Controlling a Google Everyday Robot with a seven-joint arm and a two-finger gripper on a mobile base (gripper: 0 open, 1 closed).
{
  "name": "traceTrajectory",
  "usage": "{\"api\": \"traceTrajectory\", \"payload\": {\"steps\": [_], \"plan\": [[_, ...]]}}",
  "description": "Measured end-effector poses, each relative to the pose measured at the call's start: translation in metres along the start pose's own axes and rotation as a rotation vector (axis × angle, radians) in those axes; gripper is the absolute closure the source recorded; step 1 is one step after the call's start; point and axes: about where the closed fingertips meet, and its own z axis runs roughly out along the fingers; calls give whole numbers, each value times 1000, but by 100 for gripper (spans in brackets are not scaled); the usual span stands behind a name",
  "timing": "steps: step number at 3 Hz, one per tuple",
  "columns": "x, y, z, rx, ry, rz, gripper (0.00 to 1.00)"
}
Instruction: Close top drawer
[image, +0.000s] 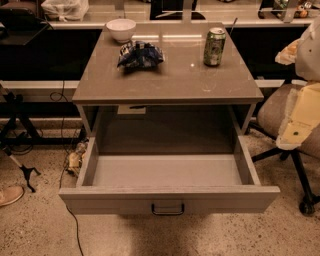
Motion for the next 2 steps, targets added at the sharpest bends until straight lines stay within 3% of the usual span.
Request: {"api": "traceTrajectory", "payload": {"steps": [1, 2], "plan": [[3, 2, 6, -10, -6, 23, 0], [17, 13, 33, -59, -31, 127, 0]]}}
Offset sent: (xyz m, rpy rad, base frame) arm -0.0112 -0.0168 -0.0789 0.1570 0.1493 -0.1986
